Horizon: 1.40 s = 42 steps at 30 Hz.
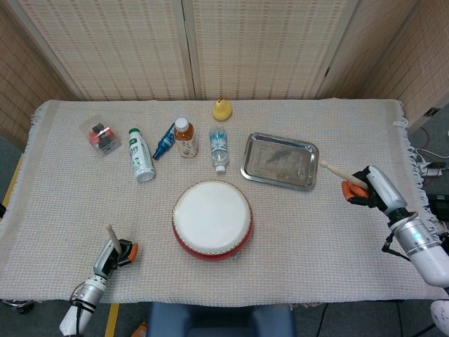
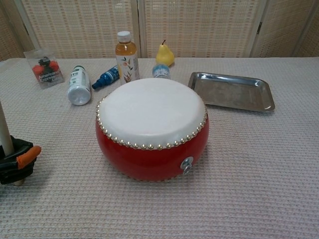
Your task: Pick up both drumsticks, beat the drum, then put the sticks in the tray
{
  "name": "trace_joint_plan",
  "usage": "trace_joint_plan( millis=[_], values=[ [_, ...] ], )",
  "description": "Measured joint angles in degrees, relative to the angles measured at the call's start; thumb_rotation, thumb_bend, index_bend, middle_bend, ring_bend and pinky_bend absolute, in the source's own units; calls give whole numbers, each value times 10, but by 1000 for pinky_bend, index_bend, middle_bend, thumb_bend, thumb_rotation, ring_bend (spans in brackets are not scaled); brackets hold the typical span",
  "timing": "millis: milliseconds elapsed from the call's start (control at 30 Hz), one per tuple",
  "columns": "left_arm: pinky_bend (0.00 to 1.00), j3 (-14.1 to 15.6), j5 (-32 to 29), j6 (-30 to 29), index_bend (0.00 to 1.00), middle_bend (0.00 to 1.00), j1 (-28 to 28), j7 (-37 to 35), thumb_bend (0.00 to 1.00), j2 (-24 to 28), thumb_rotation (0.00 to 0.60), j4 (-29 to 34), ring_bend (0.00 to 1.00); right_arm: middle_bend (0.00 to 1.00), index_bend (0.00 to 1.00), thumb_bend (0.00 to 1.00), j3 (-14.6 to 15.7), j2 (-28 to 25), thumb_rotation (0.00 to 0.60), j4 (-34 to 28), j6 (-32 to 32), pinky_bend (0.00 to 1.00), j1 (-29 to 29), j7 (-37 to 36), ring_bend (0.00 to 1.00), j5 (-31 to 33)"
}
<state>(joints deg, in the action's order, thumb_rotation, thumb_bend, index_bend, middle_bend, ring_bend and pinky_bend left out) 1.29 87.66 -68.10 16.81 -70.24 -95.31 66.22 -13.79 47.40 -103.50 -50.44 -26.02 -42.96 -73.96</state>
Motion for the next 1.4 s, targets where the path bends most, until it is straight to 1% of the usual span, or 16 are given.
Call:
trace_joint_plan(
  millis=[100, 167, 400, 500, 667, 767, 833, 933, 1067, 1167, 1300, 1400],
  values=[
    [1000, -1, 0, -2, 1000, 1000, 1, 18, 890, 5, 600, 4, 1000, 1000, 1000, 784, 2, 0, 600, 1, 1, 1000, 1, 0, 1000, -1],
    [1000, -2, 0, -5, 1000, 1000, 1, 43, 896, 9, 600, 8, 1000, 1000, 1000, 784, 3, 0, 600, 2, 2, 1000, 1, 2, 1000, -2],
    [1000, -5, 4, -11, 1000, 1000, 7, 160, 901, 39, 600, 26, 1000, 1000, 1000, 784, 5, -2, 600, 2, 0, 1000, 3, 0, 1000, -6],
    [1000, -6, 9, -11, 1000, 1000, 13, 231, 900, 67, 600, 42, 1000, 1000, 1000, 784, 8, -1, 600, 6, -2, 1000, 5, -4, 1000, -13],
    [1000, -12, 18, -18, 1000, 1000, 23, 394, 896, 123, 600, 83, 1000, 1000, 1000, 784, 13, 5, 600, 12, -5, 1000, 5, 5, 1000, -26],
    [1000, -19, 23, -29, 1000, 1000, 29, 495, 895, 154, 600, 106, 1000, 1000, 1000, 784, 17, 8, 600, 12, -5, 1000, 2, 32, 1000, -34],
    [1000, -27, 26, -38, 1000, 1000, 34, 561, 895, 178, 600, 126, 1000, 1000, 1000, 784, 20, 10, 600, 9, -3, 1000, -4, 64, 1000, -37],
    [1000, -41, 30, -50, 1000, 1000, 41, 639, 894, 216, 600, 162, 1000, 1000, 1000, 784, 22, 14, 600, 0, 4, 1000, -16, 122, 1000, -36],
    [1000, -62, 30, -61, 1000, 1000, 53, 701, 893, 255, 600, 215, 1000, 1000, 1000, 784, 23, 24, 600, -16, 27, 1000, -43, 211, 1000, -20],
    [1000, -76, 24, -60, 1000, 1000, 64, 733, 892, 270, 600, 244, 1000, 1000, 1000, 784, 23, 40, 600, -26, 52, 1000, -74, 283, 1000, 12],
    [1000, -89, 14, -47, 1000, 1000, 80, 769, 892, 277, 600, 267, 1000, 1000, 1000, 784, 26, 73, 600, -34, 82, 1000, -122, 381, 1000, 85],
    [1000, -94, 6, -30, 1000, 1000, 93, 797, 892, 278, 600, 279, 1000, 1000, 1000, 784, 34, 97, 600, -33, 92, 1000, -155, 451, 1000, 141]
  ],
)
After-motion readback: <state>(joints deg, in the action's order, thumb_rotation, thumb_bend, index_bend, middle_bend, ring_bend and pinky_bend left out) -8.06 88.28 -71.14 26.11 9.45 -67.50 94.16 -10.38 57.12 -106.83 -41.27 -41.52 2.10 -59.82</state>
